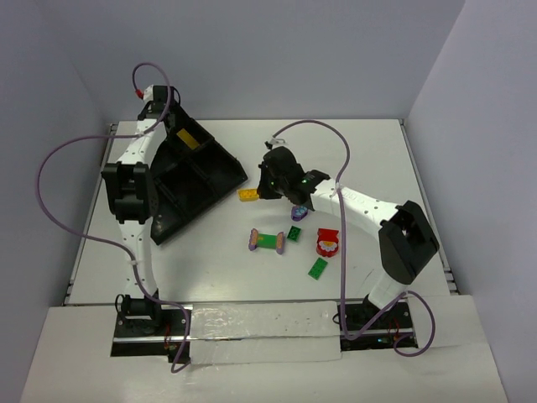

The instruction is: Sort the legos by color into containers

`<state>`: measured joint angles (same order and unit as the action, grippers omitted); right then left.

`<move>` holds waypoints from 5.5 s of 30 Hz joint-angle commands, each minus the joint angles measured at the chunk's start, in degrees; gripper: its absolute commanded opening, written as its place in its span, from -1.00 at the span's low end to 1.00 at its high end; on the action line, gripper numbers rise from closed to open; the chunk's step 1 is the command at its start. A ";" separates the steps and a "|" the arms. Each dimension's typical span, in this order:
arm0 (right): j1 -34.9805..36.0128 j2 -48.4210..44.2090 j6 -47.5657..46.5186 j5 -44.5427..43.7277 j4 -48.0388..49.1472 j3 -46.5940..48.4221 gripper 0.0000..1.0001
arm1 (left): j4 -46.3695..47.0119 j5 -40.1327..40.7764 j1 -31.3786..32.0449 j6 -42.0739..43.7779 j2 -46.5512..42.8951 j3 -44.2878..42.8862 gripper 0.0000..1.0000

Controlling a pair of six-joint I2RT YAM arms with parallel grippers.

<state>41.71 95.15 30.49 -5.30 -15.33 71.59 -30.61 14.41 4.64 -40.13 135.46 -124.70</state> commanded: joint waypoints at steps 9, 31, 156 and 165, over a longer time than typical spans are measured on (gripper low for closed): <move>1.14 -0.64 -0.89 -0.52 0.13 2.13 -1.00 | 1.92 -11.82 1.33 4.42 -17.85 9.79 0.61; 0.72 0.42 3.59 -1.47 0.09 7.50 -1.00 | 58.26 -62.78 3.76 -23.82 -49.73 76.16 0.74; -21.15 12.91 -3.73 2.18 2.27 2.31 0.32 | 2.04 -4.45 24.76 1.59 -52.48 44.82 0.99; -21.67 11.55 -3.33 2.26 3.73 1.22 -0.78 | 0.82 -4.83 26.87 3.14 -48.69 43.86 0.99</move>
<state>20.36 108.14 27.41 -2.39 -14.14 71.37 -29.82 10.44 30.05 -38.30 84.30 -79.22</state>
